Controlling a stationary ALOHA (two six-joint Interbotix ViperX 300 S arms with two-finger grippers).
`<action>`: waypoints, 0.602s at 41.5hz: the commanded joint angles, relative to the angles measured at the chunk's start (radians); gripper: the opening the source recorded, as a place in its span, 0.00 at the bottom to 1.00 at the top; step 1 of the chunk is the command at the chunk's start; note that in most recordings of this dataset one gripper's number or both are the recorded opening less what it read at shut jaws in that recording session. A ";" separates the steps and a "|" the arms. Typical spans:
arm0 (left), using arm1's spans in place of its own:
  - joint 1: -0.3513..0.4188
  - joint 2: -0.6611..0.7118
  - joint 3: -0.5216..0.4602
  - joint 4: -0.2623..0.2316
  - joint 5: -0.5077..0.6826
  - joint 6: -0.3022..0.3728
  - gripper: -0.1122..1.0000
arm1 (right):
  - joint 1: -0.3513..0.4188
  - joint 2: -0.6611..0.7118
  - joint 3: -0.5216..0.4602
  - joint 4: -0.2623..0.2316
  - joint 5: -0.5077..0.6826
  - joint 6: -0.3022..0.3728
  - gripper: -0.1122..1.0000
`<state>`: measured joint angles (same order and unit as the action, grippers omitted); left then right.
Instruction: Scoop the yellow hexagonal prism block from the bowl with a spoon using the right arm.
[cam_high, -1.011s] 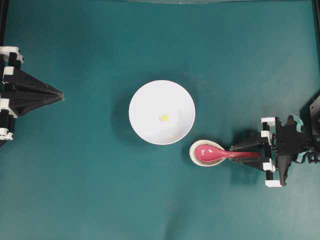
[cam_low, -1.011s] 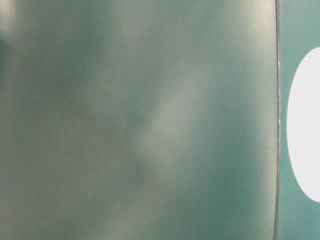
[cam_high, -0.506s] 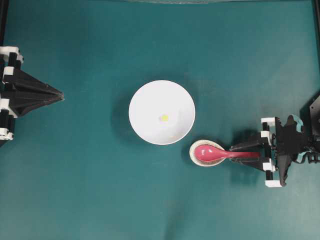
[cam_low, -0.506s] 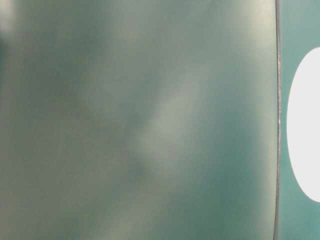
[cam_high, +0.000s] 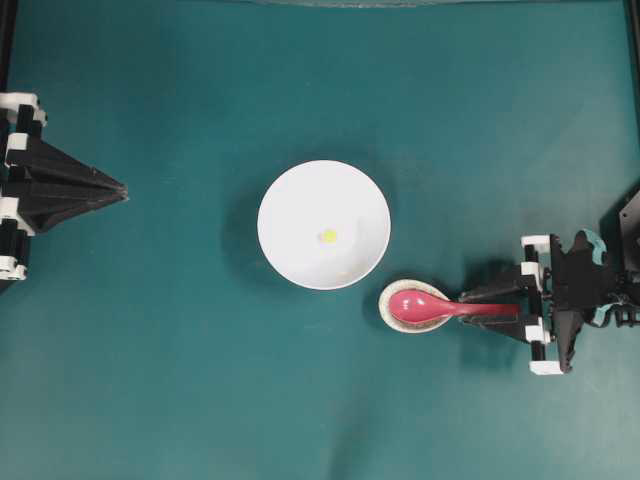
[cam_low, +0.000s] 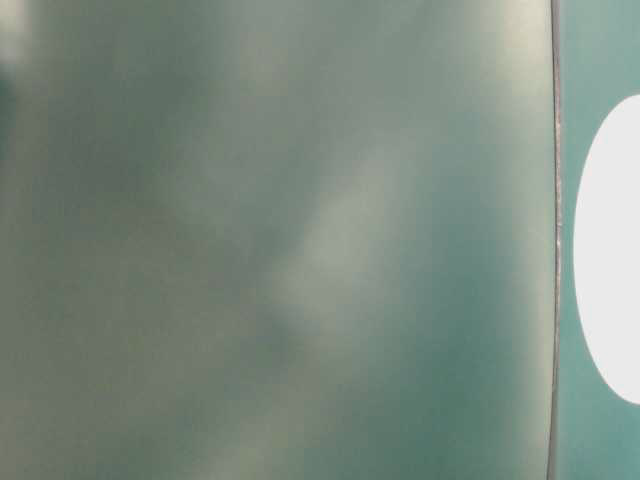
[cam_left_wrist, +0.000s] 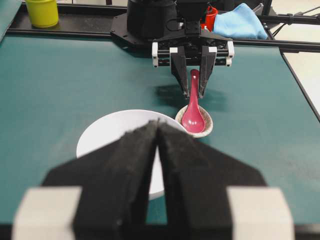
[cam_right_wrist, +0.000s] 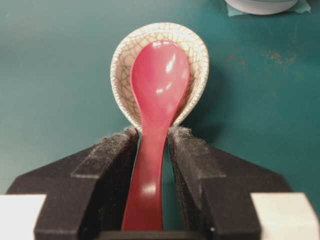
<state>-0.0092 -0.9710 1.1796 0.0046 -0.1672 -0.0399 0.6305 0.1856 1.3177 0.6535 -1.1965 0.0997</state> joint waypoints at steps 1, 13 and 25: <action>-0.002 0.005 -0.028 0.002 -0.005 -0.002 0.17 | 0.005 -0.011 -0.011 0.003 -0.008 0.002 0.45; -0.002 0.005 -0.026 0.002 -0.005 0.000 0.17 | 0.005 -0.018 -0.020 0.003 -0.005 -0.002 0.45; -0.002 0.005 -0.028 0.003 -0.005 0.002 0.17 | 0.005 -0.074 -0.012 0.003 0.041 -0.008 0.45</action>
<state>-0.0092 -0.9710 1.1796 0.0046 -0.1687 -0.0399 0.6305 0.1427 1.3085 0.6535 -1.1658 0.0951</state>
